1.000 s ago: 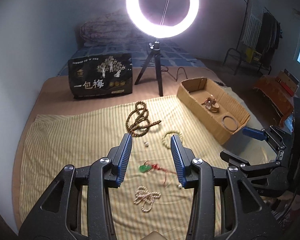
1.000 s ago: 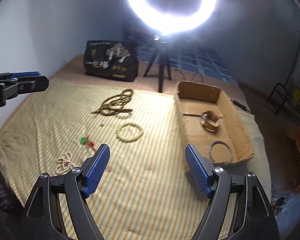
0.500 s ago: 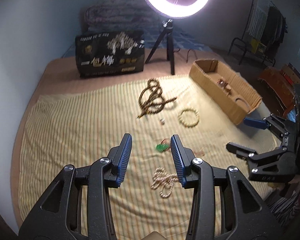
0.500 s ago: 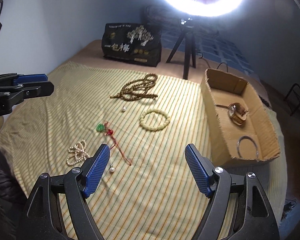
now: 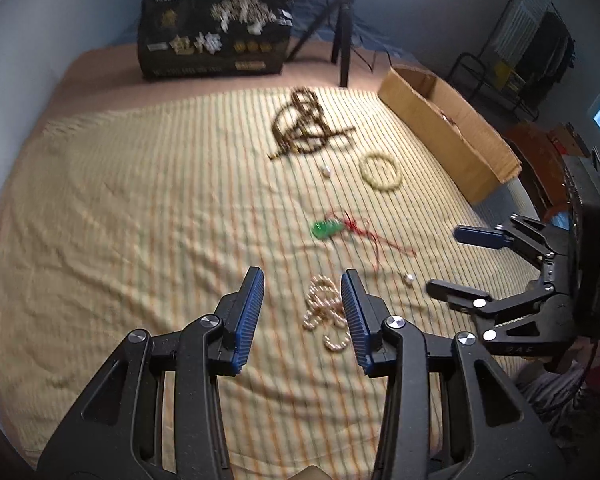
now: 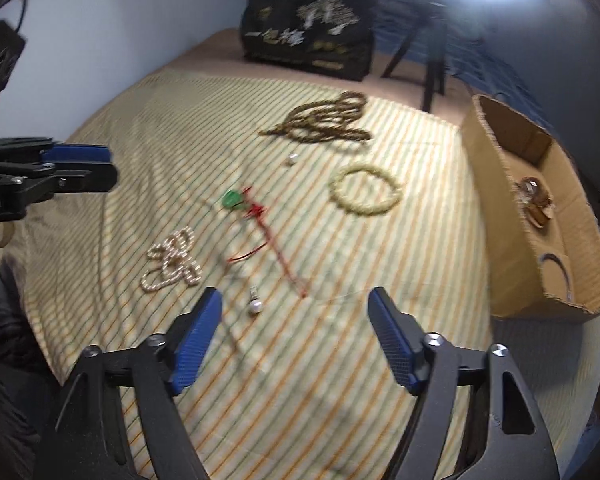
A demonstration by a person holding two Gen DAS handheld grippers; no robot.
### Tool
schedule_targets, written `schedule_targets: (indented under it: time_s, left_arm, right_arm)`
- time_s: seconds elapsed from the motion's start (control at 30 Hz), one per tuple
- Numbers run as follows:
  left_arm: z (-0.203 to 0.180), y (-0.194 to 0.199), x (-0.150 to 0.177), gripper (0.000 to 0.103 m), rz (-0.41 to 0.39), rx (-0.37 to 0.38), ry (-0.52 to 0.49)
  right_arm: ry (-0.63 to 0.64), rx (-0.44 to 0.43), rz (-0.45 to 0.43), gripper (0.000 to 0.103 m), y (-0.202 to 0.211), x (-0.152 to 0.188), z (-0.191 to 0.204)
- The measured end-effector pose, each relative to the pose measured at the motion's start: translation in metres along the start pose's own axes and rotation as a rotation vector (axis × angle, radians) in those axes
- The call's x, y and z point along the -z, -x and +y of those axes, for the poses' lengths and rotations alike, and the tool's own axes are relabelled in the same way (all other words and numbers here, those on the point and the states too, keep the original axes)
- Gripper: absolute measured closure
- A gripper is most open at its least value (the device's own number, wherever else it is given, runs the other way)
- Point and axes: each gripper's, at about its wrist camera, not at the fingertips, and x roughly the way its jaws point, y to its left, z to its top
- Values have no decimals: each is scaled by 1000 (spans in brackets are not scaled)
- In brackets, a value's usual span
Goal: Organize jewelry
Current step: 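Move both tools back over the remaining jewelry on the bed, then grasp the pearl necklace with the left tool while the right tool grasps the pearl earring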
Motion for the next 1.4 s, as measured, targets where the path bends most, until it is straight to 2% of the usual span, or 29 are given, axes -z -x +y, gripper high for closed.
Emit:
schedule_targets:
  time_s: [0.07, 0.2, 0.3, 0.4, 0.67, 0.77, 0.83, 0.93, 1.0, 1.07, 1.2, 1.23, 1.4]
  left_arm:
    - [-3, -7, 5, 63, 28, 14, 1]
    - [-12, -23, 14, 63, 83, 34, -18]
    - [-15, -32, 16, 63, 111, 37, -21]
    - [-16, -42, 15, 63, 129, 22, -32]
    - [-20, -68, 14, 63, 158, -6, -68]
    - [-21, -71, 15, 63, 148, -14, -80]
    - [-23, -72, 15, 76, 141, -18, -90]
    - [-26, -73, 16, 86, 133, -26, -112]
    - [-29, -74, 17, 88, 127, -28, -120]
    - [-29, -74, 18, 93, 122, -30, -121]
    - [-25, -72, 17, 95, 116, -21, -102]
    - [-25, -72, 16, 101, 113, -24, -100]
    - [-21, -62, 16, 102, 86, -25, -88]
  right_arm:
    - [22, -12, 15, 37, -5, 3, 6]
    - [57, -26, 47, 49, -16, 6, 16]
    - [57, -26, 61, 50, -22, 8, 17]
    - [44, -31, 70, 60, -27, 8, 15]
    - [57, -21, 80, 63, -37, 5, 17]
    - [59, -30, 82, 71, -37, 5, 16]
    - [55, -35, 83, 78, -37, 5, 15]
    - [57, -39, 83, 89, -38, 6, 15]
    - [57, -41, 80, 94, -37, 6, 15]
    - [59, -42, 79, 96, -38, 7, 16]
    - [56, -40, 76, 96, -37, 8, 16]
    - [56, -40, 73, 96, -37, 8, 16]
    - [52, -34, 58, 96, -31, 8, 16]
